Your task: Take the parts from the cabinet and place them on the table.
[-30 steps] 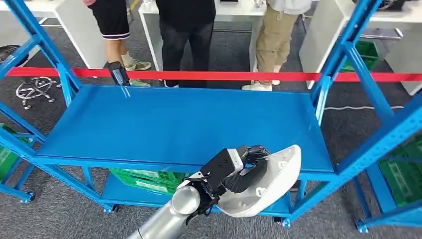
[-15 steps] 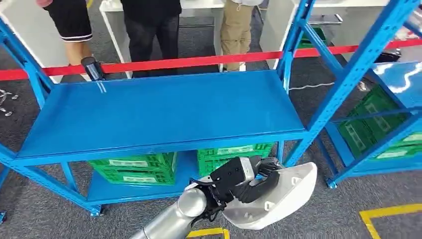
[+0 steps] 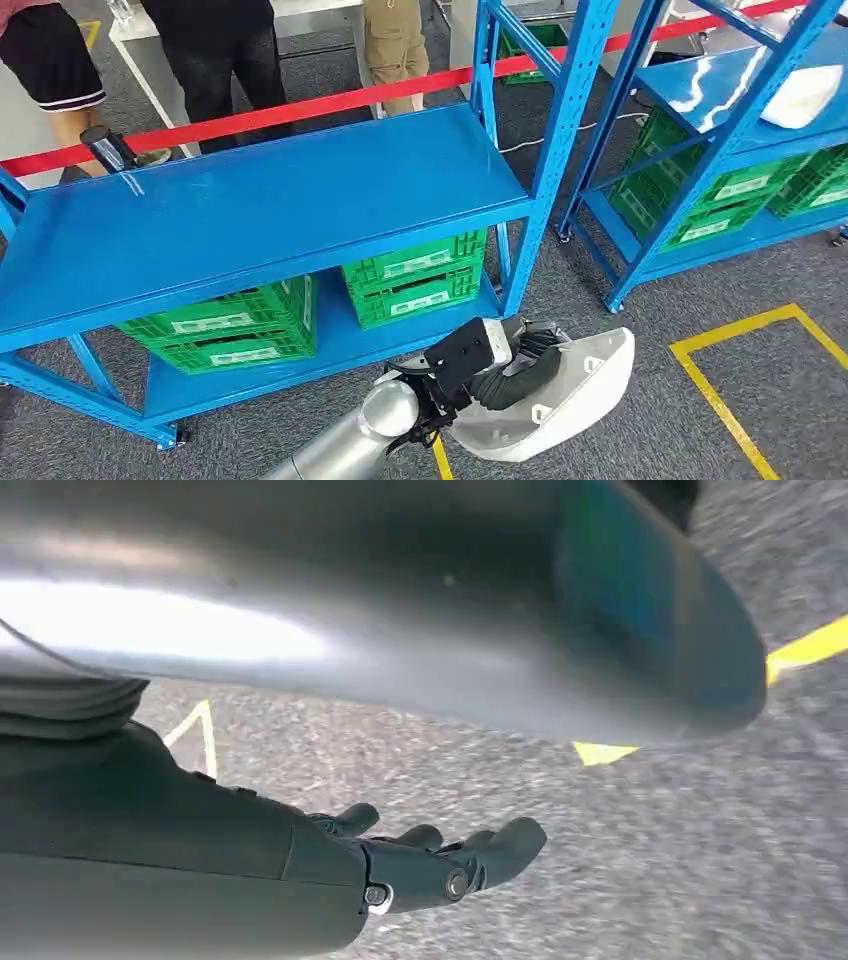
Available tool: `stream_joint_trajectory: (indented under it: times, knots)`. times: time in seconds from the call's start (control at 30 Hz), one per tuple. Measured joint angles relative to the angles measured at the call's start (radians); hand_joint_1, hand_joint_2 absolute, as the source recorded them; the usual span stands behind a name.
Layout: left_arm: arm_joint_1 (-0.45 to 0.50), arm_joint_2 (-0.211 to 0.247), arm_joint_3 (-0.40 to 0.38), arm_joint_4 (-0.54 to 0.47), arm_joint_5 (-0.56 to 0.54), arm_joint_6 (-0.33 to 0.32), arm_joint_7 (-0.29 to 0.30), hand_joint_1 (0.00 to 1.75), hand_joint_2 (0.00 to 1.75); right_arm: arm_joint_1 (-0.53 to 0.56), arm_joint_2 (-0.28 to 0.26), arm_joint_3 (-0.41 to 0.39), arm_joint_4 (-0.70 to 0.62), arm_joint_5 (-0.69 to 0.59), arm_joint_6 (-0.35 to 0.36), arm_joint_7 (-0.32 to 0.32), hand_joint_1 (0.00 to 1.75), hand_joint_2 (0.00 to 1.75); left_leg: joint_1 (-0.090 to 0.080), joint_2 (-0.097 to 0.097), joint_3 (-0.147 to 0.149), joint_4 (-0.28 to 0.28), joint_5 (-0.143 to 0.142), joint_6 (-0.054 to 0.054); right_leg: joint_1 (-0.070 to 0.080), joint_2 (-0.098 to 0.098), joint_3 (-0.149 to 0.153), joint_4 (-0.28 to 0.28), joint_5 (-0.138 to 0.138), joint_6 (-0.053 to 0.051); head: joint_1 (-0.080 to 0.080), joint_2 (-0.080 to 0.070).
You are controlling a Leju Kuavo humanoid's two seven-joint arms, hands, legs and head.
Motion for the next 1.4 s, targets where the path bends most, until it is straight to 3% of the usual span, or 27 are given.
stream_joint_trajectory:
  times: [0.07, 0.1, 0.13, 0.17, 0.27, 0.3, 0.37, 0.43, 0.47, 0.5, 0.57, 0.6, 0.63, 0.67, 0.7, 0.8, 0.87, 0.93, 0.97, 1.0, 1.07, 1.13, 1.17, 1.2, 1.3, 1.33, 1.4]
  knots:
    - [0.001, 0.0, 0.0, 0.002, 0.003, 0.0, 0.0, 1.75, 1.75, 0.001, 0.0, 0.003, 0.0, 0.014, 0.002, 0.012, 0.0, 0.0, 0.001, -0.006, 0.082, -0.092, 0.078, 0.006, -0.002, 0.022, -0.035, 0.007, 0.023, 0.006, -0.001, 0.0]
    - [0.001, -0.001, 0.0, 0.001, 0.005, 0.0, 0.001, 1.75, 1.75, 0.0, 0.001, 0.005, 0.0, 0.023, 0.002, 0.019, 0.0, 0.0, 0.002, -0.03, 0.148, -0.184, 0.094, 0.011, -0.003, 0.034, -0.049, 0.011, 0.034, 0.011, -0.002, 0.0]
    - [0.001, -0.001, 0.0, 0.0, 0.006, 0.0, 0.003, 1.75, 1.75, -0.001, 0.002, 0.008, 0.0, 0.029, 0.0, 0.024, 0.0, 0.0, 0.003, -0.078, 0.207, -0.28, 0.054, 0.017, -0.004, 0.042, -0.059, 0.015, 0.044, 0.018, -0.002, 0.0]
    - [0.003, -0.001, 0.0, -0.002, 0.009, 0.0, 0.005, 1.75, 1.75, -0.002, 0.002, 0.011, 0.0, 0.031, -0.002, 0.024, 0.0, 0.0, 0.003, -0.085, 0.232, -0.318, 0.046, 0.018, -0.003, 0.054, -0.063, 0.016, 0.055, 0.025, 0.0, 0.0]
    - [0.005, -0.002, -0.001, -0.002, 0.013, -0.006, 0.018, 1.75, 1.75, 0.002, 0.002, 0.011, 0.0, 0.024, -0.006, 0.023, 0.0, 0.0, -0.01, -0.063, 0.211, -0.31, 0.066, 0.035, -0.008, 0.085, -0.067, -0.005, 0.093, 0.052, -0.006, 0.0]
    - [0.004, -0.003, -0.005, -0.001, 0.014, -0.012, 0.018, 1.75, 1.75, 0.004, -0.003, 0.01, 0.0, 0.023, -0.011, 0.026, 0.0, 0.0, 0.003, -0.044, 0.2, -0.318, 0.083, 0.047, -0.014, 0.079, -0.072, -0.004, 0.093, 0.052, -0.007, 0.0]
    - [0.004, -0.003, -0.006, -0.001, 0.015, -0.021, 0.018, 1.75, 1.75, 0.003, -0.003, 0.01, 0.0, 0.014, -0.016, 0.027, 0.0, 0.0, -0.001, -0.019, 0.171, -0.319, 0.108, 0.061, -0.01, 0.004, -0.104, 0.079, -0.029, 0.056, 0.005, 0.0]
    - [0.004, -0.003, -0.006, 0.0, 0.014, -0.023, 0.018, 1.75, 1.75, 0.001, -0.004, 0.009, 0.0, 0.007, -0.019, 0.024, 0.0, 0.0, -0.004, 0.012, 0.137, -0.314, 0.133, 0.063, -0.012, -0.015, -0.143, 0.236, -0.138, 0.067, 0.008, 0.0]
    - [0.004, -0.003, -0.007, 0.0, 0.014, -0.024, 0.018, 1.75, 1.75, 0.0, -0.004, 0.009, 0.0, 0.006, -0.019, 0.023, 0.0, 0.0, -0.006, 0.027, 0.12, -0.311, 0.145, 0.063, -0.011, -0.016, -0.153, 0.301, -0.15, 0.071, 0.008, 0.0]
    - [0.004, -0.003, -0.007, 0.0, 0.012, -0.026, 0.018, 1.75, 1.75, 0.001, -0.004, 0.009, 0.0, 0.006, -0.019, 0.023, 0.0, 0.0, -0.007, 0.043, 0.099, -0.305, 0.157, 0.062, -0.011, -0.017, -0.146, 0.335, -0.128, 0.074, 0.008, 0.0]
    - [0.003, -0.004, -0.008, 0.0, 0.011, -0.027, 0.018, 1.75, 1.75, 0.001, -0.004, 0.008, 0.0, 0.003, -0.019, 0.022, 0.0, 0.0, -0.009, 0.073, 0.055, -0.291, 0.175, 0.059, -0.01, -0.021, -0.073, 0.285, -0.051, 0.072, 0.008, 0.0]
    - [0.002, -0.004, -0.008, 0.0, 0.007, -0.027, 0.018, 1.75, 1.75, 0.0, -0.004, 0.007, 0.0, -0.001, -0.015, 0.02, 0.0, 0.0, -0.009, 0.084, 0.036, -0.283, 0.184, 0.056, -0.009, -0.036, -0.004, 0.21, -0.043, 0.069, 0.008, 0.0]
    - [0.001, -0.007, -0.008, -0.002, 0.004, -0.027, 0.018, 1.75, 1.75, -0.004, -0.004, 0.007, 0.0, 0.001, -0.01, 0.017, 0.0, 0.0, -0.01, 0.09, 0.03, -0.274, 0.19, 0.052, -0.004, -0.076, 0.079, 0.117, -0.077, 0.063, 0.008, 0.0]
    - [-0.003, -0.008, -0.008, -0.006, 0.0, -0.027, 0.014, 1.75, 1.75, -0.007, -0.004, 0.007, 0.0, 0.007, -0.006, 0.016, 0.0, 0.0, -0.014, 0.099, 0.021, -0.267, 0.194, 0.046, 0.004, -0.093, 0.146, 0.017, -0.125, 0.057, 0.011, 0.0]
    - [-0.008, -0.008, -0.008, -0.006, 0.0, -0.023, 0.014, 1.75, 1.75, -0.012, -0.004, 0.007, 0.0, 0.01, -0.002, 0.015, 0.0, 0.0, -0.013, 0.113, 0.021, -0.269, 0.205, 0.039, 0.01, -0.089, 0.14, 0.012, -0.129, 0.039, 0.005, 0.0]
    - [-0.011, -0.01, -0.008, -0.005, -0.001, -0.017, 0.017, 1.75, 1.75, -0.004, -0.001, 0.007, 0.0, 0.015, 0.002, 0.003, 0.0, 0.0, -0.008, 0.135, 0.017, -0.281, 0.233, 0.022, 0.011, -0.062, 0.114, -0.003, -0.093, 0.016, 0.01, 0.0]
    - [-0.011, -0.008, -0.008, -0.005, -0.002, -0.011, 0.017, 1.75, 1.75, -0.006, 0.003, 0.007, 0.0, 0.018, 0.0, 0.003, 0.0, 0.0, -0.002, 0.037, -0.002, -0.229, 0.137, 0.002, 0.005, -0.049, 0.084, -0.003, -0.065, 0.004, 0.007, 0.0]
    - [-0.009, -0.005, -0.008, -0.002, -0.002, -0.009, 0.016, 1.75, 1.75, -0.009, 0.005, 0.007, 0.0, 0.022, 0.002, 0.002, 0.0, 0.0, -0.001, 0.002, -0.034, -0.079, 0.012, 0.0, 0.006, -0.025, 0.044, -0.002, -0.033, 0.0, 0.001, 0.0]
    - [-0.007, -0.004, -0.008, 0.0, -0.002, -0.009, 0.016, 1.75, 1.75, -0.009, 0.006, 0.007, 0.0, 0.024, 0.002, 0.002, 0.0, 0.0, -0.001, 0.0, -0.042, -0.016, -0.011, 0.001, 0.006, -0.014, 0.025, -0.001, -0.019, 0.001, 0.001, 0.0]
    - [-0.005, -0.004, -0.008, 0.002, -0.002, -0.009, 0.015, 1.75, 1.75, -0.008, 0.006, 0.007, 0.0, 0.024, 0.002, 0.003, 0.0, 0.0, -0.001, -0.001, -0.036, 0.019, -0.003, 0.003, 0.006, -0.003, 0.008, 0.0, -0.004, 0.002, 0.0, 0.0]
    - [-0.004, -0.003, -0.008, 0.003, -0.002, -0.009, 0.015, 1.75, 1.75, -0.004, 0.006, 0.007, 0.0, 0.024, 0.002, 0.005, 0.0, 0.0, 0.0, -0.004, 0.023, -0.03, 0.068, 0.007, 0.004, 0.018, -0.027, 0.001, 0.022, 0.008, -0.003, 0.0]
    - [-0.004, -0.004, -0.008, 0.002, -0.002, -0.009, 0.015, 1.75, 1.75, -0.004, 0.007, 0.007, 0.0, 0.028, -0.003, 0.005, 0.0, 0.0, 0.003, -0.03, 0.155, -0.212, 0.1, 0.009, 0.0, 0.033, -0.052, 0.004, 0.045, 0.018, -0.005, 0.0]
    - [-0.004, -0.005, -0.009, 0.002, -0.002, -0.009, 0.015, 1.75, 1.75, -0.003, 0.007, 0.007, 0.0, 0.039, -0.009, 0.005, 0.0, 0.0, 0.002, -0.045, 0.204, -0.296, 0.068, 0.009, 0.005, 0.04, -0.06, 0.007, 0.053, 0.024, -0.008, 0.0]
    - [-0.004, -0.005, -0.009, 0.0, -0.002, -0.009, 0.014, 1.75, 1.75, -0.001, 0.007, 0.009, 0.0, 0.05, -0.02, 0.008, 0.0, 0.0, 0.001, -0.043, 0.21, -0.315, 0.056, 0.018, 0.003, 0.044, -0.062, 0.004, 0.065, 0.03, -0.007, 0.0]
    - [-0.004, -0.006, -0.015, 0.0, -0.002, -0.009, 0.015, 1.75, 1.75, 0.006, 0.006, 0.012, 0.0, 0.066, -0.039, 0.01, 0.0, 0.0, -0.003, -0.036, 0.184, -0.313, 0.08, 0.036, 0.003, 0.053, -0.067, -0.009, 0.095, 0.049, -0.008, 0.0]
    - [-0.004, -0.007, -0.016, 0.0, -0.002, -0.009, 0.015, 1.75, 1.75, 0.005, 0.005, 0.014, 0.0, 0.072, -0.044, 0.008, 0.0, 0.0, 0.0, -0.025, 0.183, -0.312, 0.089, 0.046, 0.003, 0.025, -0.076, 0.002, 0.07, 0.052, -0.006, 0.0]
    - [-0.004, -0.007, -0.016, 0.0, -0.003, -0.009, 0.015, 1.75, 1.75, 0.001, 0.005, 0.022, 0.0, 0.081, -0.046, 0.008, 0.0, 0.0, -0.005, -0.016, 0.161, -0.31, 0.106, 0.06, 0.005, -0.01, -0.112, 0.121, -0.047, 0.058, 0.004, 0.0]
